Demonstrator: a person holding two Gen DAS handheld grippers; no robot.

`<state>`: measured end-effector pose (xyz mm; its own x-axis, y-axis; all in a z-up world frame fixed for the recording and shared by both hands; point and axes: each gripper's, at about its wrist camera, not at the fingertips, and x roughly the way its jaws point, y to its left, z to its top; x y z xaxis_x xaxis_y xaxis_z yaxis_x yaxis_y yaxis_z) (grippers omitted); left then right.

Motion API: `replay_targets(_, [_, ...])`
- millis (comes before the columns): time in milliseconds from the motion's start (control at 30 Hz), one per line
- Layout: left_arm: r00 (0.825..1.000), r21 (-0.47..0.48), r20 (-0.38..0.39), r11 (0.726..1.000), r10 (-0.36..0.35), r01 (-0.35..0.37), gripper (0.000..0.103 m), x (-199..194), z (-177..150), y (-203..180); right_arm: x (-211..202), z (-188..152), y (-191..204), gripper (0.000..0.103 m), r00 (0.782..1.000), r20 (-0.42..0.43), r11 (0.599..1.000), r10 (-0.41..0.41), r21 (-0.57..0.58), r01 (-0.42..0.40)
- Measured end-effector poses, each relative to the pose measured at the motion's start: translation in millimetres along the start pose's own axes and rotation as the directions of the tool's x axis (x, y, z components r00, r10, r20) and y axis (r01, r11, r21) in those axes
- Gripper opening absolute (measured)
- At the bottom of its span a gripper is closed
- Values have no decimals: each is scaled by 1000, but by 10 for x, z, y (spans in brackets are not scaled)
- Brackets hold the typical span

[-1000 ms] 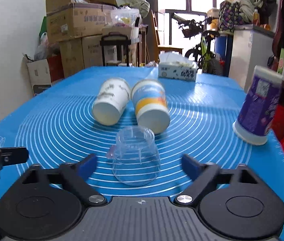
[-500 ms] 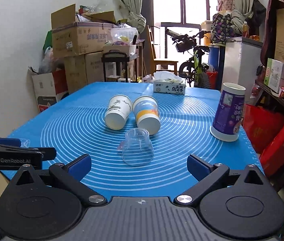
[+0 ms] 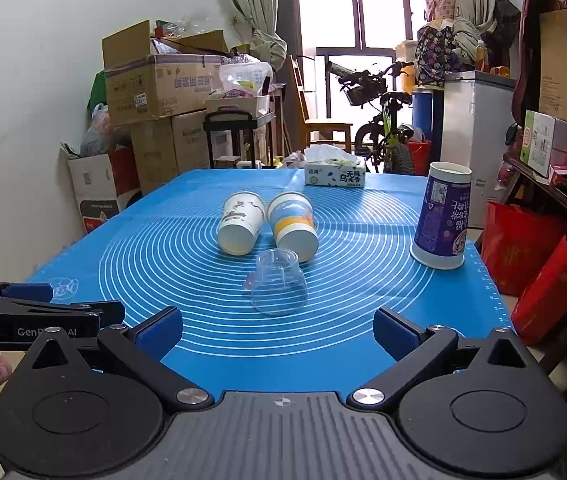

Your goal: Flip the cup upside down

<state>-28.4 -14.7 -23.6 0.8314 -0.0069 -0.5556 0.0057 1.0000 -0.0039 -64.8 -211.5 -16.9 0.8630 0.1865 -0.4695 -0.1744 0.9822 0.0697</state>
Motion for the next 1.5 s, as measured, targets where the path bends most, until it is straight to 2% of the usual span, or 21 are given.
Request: replay_targets(1500, [1000, 27, -19, 999, -22, 22, 92, -5, -30, -86, -51, -28, -28, 103, 1000, -13, 1000, 13, 22, -13])
